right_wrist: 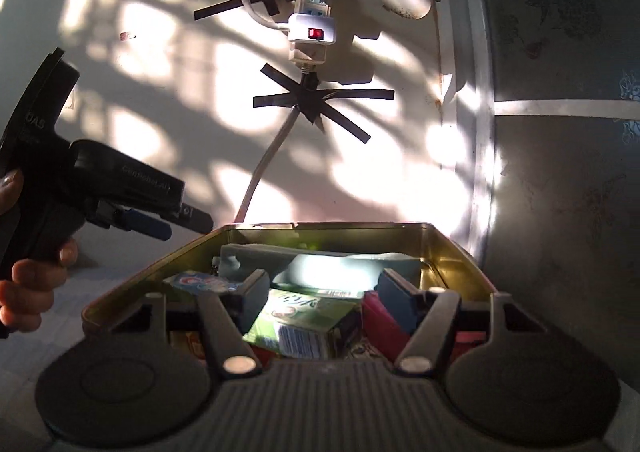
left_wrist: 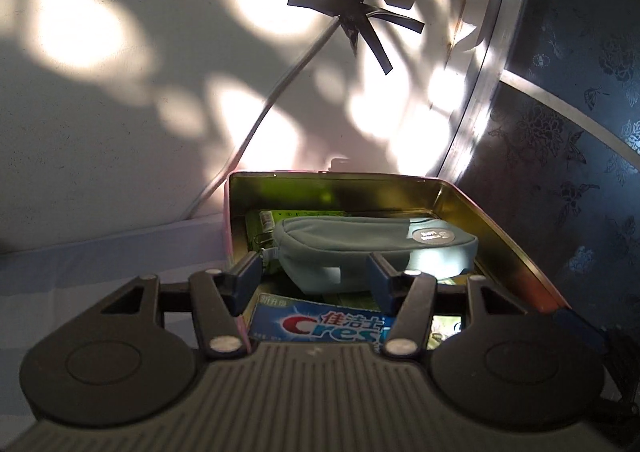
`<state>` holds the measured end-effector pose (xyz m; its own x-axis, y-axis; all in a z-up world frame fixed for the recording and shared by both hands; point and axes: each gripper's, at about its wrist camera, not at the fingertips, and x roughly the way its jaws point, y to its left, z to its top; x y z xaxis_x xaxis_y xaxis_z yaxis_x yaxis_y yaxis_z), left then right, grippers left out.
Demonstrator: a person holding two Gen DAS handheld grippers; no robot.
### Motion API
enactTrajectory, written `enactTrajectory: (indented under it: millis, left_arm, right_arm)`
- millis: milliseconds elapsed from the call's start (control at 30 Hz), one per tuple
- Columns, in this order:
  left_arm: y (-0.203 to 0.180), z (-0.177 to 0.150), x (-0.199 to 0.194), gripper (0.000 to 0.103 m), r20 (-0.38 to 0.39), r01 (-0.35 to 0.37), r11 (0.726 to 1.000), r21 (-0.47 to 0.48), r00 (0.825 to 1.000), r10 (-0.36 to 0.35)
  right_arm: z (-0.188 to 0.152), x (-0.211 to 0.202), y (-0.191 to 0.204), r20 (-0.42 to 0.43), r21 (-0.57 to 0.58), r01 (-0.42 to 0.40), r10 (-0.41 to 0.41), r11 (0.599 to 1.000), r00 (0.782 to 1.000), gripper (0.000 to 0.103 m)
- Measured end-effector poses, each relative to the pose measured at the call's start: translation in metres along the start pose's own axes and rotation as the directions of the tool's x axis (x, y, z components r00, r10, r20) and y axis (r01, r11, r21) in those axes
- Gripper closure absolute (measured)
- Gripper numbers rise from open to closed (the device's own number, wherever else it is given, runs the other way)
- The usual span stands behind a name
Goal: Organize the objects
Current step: 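Carry the toothpaste box into the pink tin and open the left gripper, then move the right gripper toward the teal teddy bear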
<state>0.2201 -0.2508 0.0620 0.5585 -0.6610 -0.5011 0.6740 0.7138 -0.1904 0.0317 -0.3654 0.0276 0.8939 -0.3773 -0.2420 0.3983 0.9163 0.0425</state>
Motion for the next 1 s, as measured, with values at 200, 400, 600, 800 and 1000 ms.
enactTrajectory:
  millis: [200, 400, 600, 800, 1000]
  left_arm:
    - [-0.015, -0.005, -0.033, 0.044, 0.013, -0.040, 0.999, 0.011, 0.999, 0.040]
    - [-0.039, -0.028, -0.068, 0.044, 0.005, -0.125, 0.989, 0.076, 0.992, 0.125]
    - [-0.047, -0.070, -0.102, 0.043, -0.017, -0.166, 0.979, 0.122, 0.985, 0.169]
    - [-0.031, -0.115, -0.127, 0.042, -0.050, -0.255, 0.955, 0.151, 0.963, 0.264]
    - [0.002, -0.144, -0.143, 0.042, -0.085, -0.344, 0.931, 0.126, 0.931, 0.356]
  right_arm:
    - [0.003, -0.013, -0.003, 0.017, 0.040, -0.014, 0.013, 0.999, 1.000, 0.041]
    - [0.002, -0.049, -0.001, 0.001, 0.095, -0.035, 0.035, 0.995, 0.999, 0.041]
    - [-0.012, -0.078, 0.004, -0.075, 0.161, -0.071, 0.084, 0.984, 0.994, 0.041]
    - [-0.037, -0.083, 0.015, -0.215, 0.262, -0.128, 0.187, 0.957, 0.959, 0.041]
    - [-0.057, -0.079, 0.039, -0.333, 0.321, -0.178, 0.287, 0.930, 0.898, 0.041]
